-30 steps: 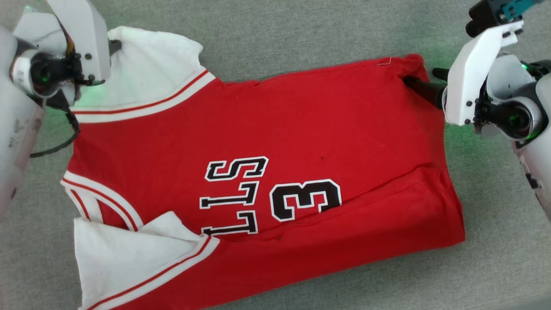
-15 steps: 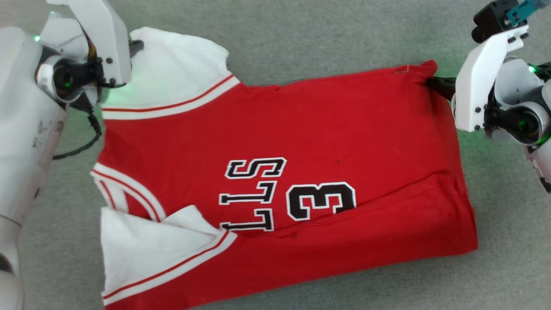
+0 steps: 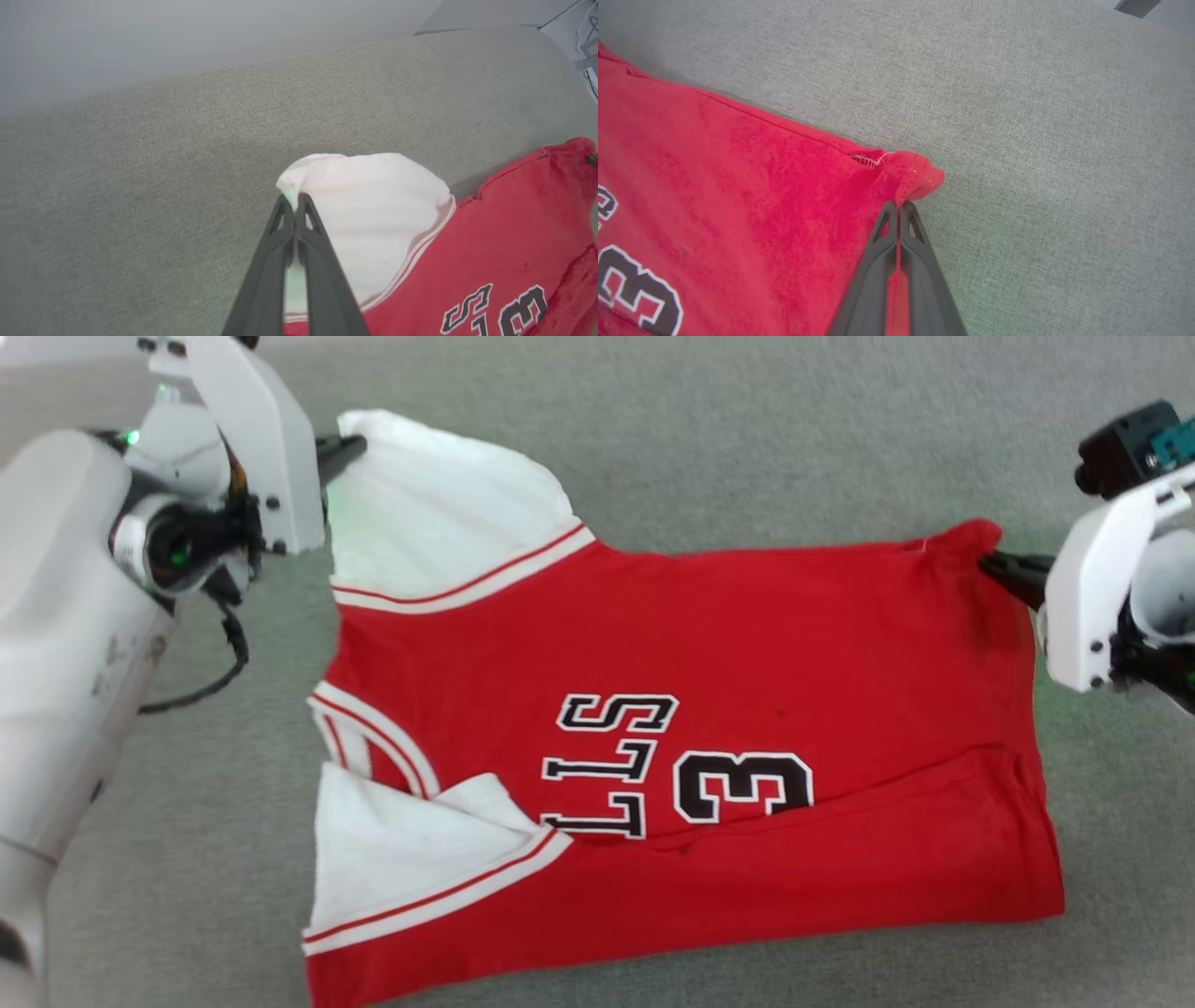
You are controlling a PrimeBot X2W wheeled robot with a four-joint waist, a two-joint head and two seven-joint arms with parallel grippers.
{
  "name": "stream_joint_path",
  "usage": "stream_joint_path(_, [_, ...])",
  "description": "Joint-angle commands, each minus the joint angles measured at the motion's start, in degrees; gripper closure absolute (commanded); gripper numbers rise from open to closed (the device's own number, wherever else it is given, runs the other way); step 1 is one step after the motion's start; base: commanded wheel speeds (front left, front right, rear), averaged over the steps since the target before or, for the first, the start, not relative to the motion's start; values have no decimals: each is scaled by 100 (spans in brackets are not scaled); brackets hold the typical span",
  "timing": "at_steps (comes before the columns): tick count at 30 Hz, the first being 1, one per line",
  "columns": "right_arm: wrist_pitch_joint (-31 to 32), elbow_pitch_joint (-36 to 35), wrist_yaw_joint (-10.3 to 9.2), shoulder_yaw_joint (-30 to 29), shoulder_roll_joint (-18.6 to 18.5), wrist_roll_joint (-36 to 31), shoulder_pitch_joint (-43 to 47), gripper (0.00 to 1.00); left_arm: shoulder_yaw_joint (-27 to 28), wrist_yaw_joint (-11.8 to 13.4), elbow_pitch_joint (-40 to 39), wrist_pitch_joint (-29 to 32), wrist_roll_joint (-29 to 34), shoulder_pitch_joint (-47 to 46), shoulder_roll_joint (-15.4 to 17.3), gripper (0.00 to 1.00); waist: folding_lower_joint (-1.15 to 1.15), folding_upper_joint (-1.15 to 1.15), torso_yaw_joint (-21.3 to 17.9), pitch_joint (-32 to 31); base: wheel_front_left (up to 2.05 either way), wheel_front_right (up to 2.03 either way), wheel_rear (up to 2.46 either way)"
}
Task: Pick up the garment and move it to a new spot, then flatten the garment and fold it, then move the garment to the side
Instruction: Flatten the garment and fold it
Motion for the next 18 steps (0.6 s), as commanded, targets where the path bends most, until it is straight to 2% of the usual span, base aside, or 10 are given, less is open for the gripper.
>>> stream_joint_path(1, [-71, -102, 2, 81, -129, 103, 146, 100, -34, -31, -161, -5, -30, 174, 106, 100, 0, 0, 246, -297, 0, 0, 0])
stream_joint_path(6, [-208, -391, 2, 226, -468, 205, 457, 100, -125, 4, -788, 35, -71, 606, 380, 100, 0, 0, 420, -574, 0, 0, 0])
stream_joint_path(14, [-359, -877, 2, 212, -1020, 403, 1107, 100, -268, 613, -2198, 216, -148, 1509, 906, 100, 0, 0, 668, -890, 0, 0, 0])
stream_joint_path(15, [-359, -877, 2, 212, -1020, 403, 1107, 100, -268, 613, -2198, 216, -148, 1509, 906, 100, 0, 0, 668, -890, 0, 0, 0])
stream_joint_path(16, [-357, -969, 2, 181, -1126, 431, 1277, 100, -287, 779, -2593, 246, -219, 1760, 1006, 100, 0, 0, 713, -951, 0, 0, 0])
stream_joint_path(18, [-362, -1068, 2, 128, -1204, 457, 1455, 100, -315, 945, -2959, 280, -267, 1994, 1124, 100, 0, 0, 750, -1010, 0, 0, 0])
